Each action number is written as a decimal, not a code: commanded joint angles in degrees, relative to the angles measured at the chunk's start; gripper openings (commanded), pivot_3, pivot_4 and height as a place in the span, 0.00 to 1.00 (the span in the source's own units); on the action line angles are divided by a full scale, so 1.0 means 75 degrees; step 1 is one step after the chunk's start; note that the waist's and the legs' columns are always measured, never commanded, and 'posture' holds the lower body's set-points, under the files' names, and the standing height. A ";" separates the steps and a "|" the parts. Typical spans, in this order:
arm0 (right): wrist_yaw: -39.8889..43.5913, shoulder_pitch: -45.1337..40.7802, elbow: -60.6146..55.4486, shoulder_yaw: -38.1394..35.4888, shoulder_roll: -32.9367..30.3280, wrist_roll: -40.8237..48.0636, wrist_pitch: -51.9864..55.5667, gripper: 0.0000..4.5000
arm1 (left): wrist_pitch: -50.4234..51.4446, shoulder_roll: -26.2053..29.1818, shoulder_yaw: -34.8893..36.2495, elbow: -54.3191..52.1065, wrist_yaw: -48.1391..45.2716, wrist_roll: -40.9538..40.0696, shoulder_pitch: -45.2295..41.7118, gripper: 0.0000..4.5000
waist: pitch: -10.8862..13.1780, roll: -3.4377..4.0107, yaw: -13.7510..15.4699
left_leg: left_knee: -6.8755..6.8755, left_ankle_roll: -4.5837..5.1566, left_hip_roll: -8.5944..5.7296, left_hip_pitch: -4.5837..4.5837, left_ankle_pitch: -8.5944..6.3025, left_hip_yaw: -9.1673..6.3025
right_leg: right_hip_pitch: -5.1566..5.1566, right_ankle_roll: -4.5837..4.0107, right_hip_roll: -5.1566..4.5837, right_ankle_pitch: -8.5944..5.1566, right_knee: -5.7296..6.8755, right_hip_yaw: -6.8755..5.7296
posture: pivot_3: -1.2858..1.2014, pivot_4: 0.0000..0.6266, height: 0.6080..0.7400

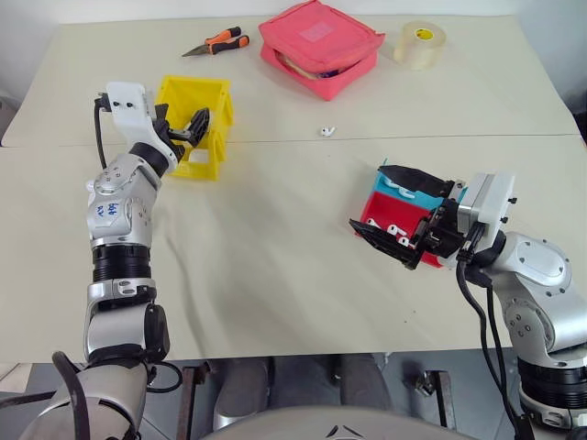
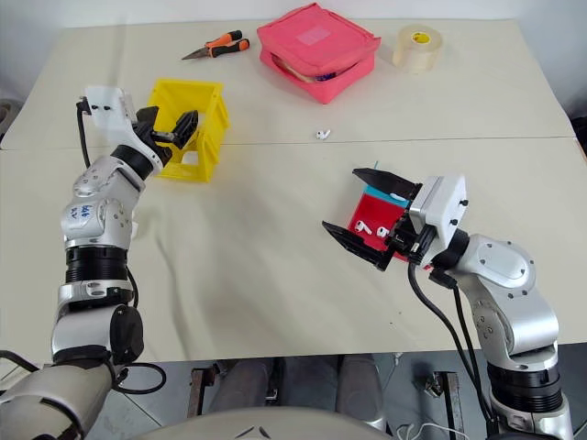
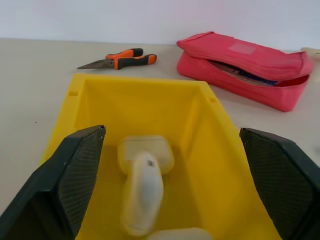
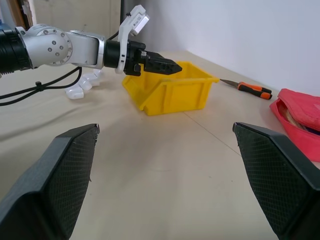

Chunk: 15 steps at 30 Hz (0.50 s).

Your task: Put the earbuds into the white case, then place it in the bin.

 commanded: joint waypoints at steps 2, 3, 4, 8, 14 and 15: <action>0.0405 0.0223 -0.0056 -0.0275 -0.0419 0.0212 0.0072 1.00 | 0.0500 0.1009 -0.0283 -0.2049 -0.2267 -0.0804 0.1258 0.99 | 0.0000 0.0000 -0.0059 | -0.0004 0.0000 0.0001 0.0000 0.0000 0.0001 | -0.0003 0.0000 0.0000 0.0000 -0.0001 0.0002 | 0.52 0.24 1.00; 0.0540 0.0289 0.0000 -0.0296 -0.0538 0.0270 0.0134 1.00 | 0.0543 0.1227 -0.0363 -0.2473 -0.2723 -0.0945 0.1631 0.99 | 0.0000 0.0001 -0.0100 | -0.0010 0.0000 0.0004 0.0005 0.0000 0.0005 | -0.0008 -0.0001 0.0000 0.0000 0.0000 0.0000 | 0.52 0.24 1.00; 0.0701 0.0359 0.0066 -0.0305 -0.0655 0.0280 0.0123 1.00 | 0.0468 0.1430 -0.0355 -0.2819 -0.3035 -0.1016 0.2026 0.99 | 0.0000 0.0001 -0.0105 | -0.0016 0.0000 0.0006 0.0003 0.0000 0.0008 | -0.0012 -0.0002 0.0001 -0.0001 -0.0003 -0.0001 | 0.52 0.24 1.00; 0.1240 0.0582 0.0393 -0.0478 -0.0909 0.0399 -0.0003 1.00 | -0.0645 0.2206 -0.0296 -0.3618 -0.4235 -0.0709 0.3607 0.99 | 0.0000 0.0001 -0.0056 | -0.0007 -0.0002 0.0015 0.0006 -0.0001 0.0009 | -0.0007 -0.0005 0.0001 -0.0003 0.0000 -0.0001 | 0.52 0.24 1.00; 0.1606 0.0856 0.0853 -0.0631 -0.1098 0.0002 -0.0463 1.00 | -0.1927 0.2587 -0.0101 -0.3687 -0.5093 -0.0637 0.4896 0.99 | 0.0002 0.0000 0.0107 | -0.0004 -0.0001 0.0013 0.0005 -0.0003 0.0011 | -0.0002 -0.0009 -0.0003 -0.0004 -0.0001 -0.0002 | 0.52 0.24 1.00; 0.1614 0.0867 0.0915 -0.0644 -0.1086 -0.0034 -0.0538 1.00 | -0.1999 0.2544 -0.0102 -0.3661 -0.4985 -0.0600 0.4865 0.99 | 0.0002 0.0000 0.0107 | -0.0001 0.0000 0.0012 0.0002 -0.0004 0.0010 | -0.0002 -0.0009 -0.0003 -0.0004 -0.0002 -0.0003 | 0.52 0.24 1.00</action>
